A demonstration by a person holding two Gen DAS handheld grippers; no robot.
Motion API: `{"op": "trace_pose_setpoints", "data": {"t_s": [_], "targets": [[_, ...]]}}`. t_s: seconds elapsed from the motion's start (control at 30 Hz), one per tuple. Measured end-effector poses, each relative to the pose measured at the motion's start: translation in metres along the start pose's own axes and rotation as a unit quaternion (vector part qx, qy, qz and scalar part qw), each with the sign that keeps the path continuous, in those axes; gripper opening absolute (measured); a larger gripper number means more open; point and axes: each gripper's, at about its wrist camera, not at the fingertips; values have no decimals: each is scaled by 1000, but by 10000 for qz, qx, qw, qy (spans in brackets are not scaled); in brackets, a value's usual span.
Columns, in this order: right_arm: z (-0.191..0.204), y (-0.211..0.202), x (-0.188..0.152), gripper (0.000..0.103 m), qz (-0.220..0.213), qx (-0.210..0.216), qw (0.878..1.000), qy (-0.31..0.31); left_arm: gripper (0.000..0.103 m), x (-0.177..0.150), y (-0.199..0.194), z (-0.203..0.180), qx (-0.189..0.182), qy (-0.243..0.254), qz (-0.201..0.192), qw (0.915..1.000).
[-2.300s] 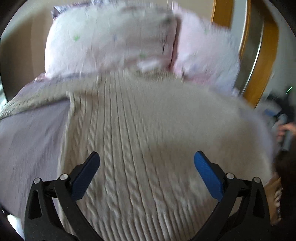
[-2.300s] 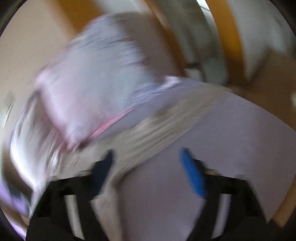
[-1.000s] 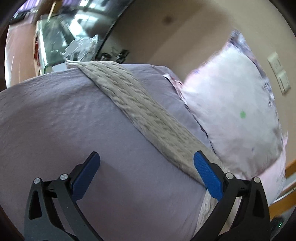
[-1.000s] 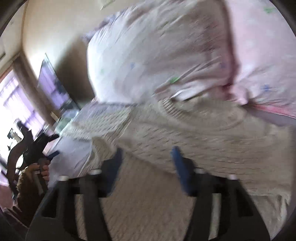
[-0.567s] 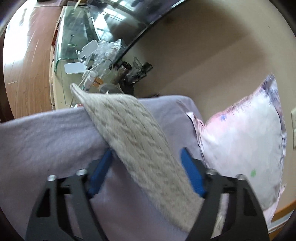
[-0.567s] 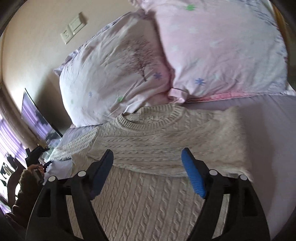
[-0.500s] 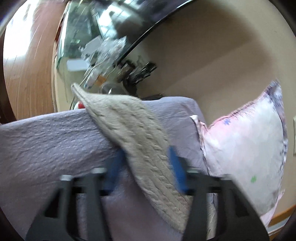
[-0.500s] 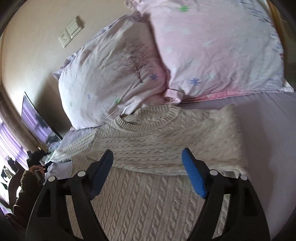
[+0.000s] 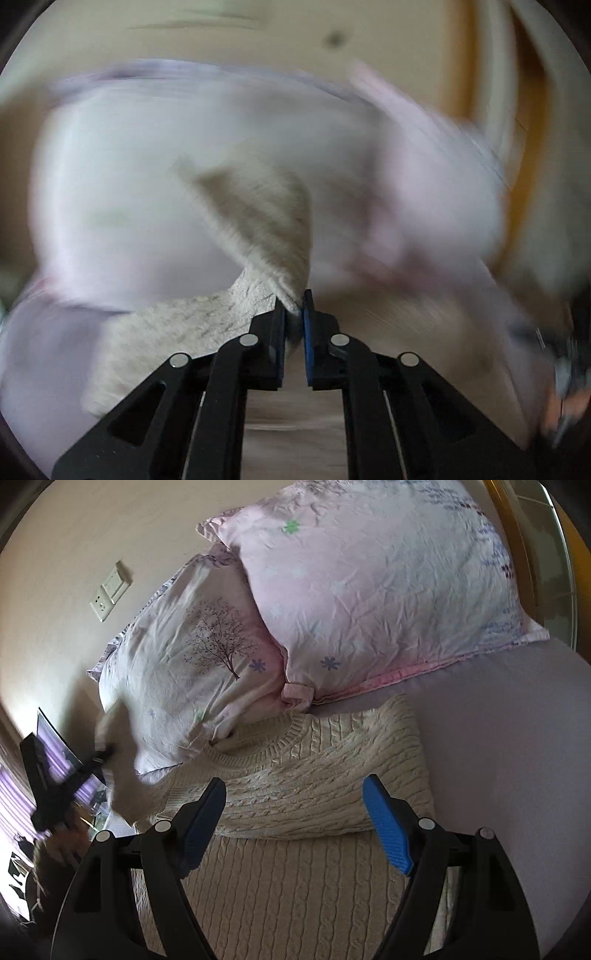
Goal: Fold small clothes
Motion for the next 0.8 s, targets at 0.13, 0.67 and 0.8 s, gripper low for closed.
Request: {"op": "trace_pose_setpoints", "data": {"t_s": [0.13, 0.67, 0.8], "targets": [[-20, 7, 2, 77, 170, 91, 9992, 344, 11, -29, 59, -88, -424, 1146, 1036, 9871], [-28, 77, 13, 7, 1250, -761, 9892, -68, 52, -162, -97, 91, 77, -1161, 835, 9897], [-21, 55, 41, 7, 482, -971, 9941, -7, 53, -183, -101, 95, -144, -1420, 874, 9859]]}}
Point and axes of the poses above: each gripper's, at about its wrist camera, not at the fingertips, and y roughly the way its jaws point, z to its left, x to its top, and after that the axes turned 13 degrees about z, right-handed
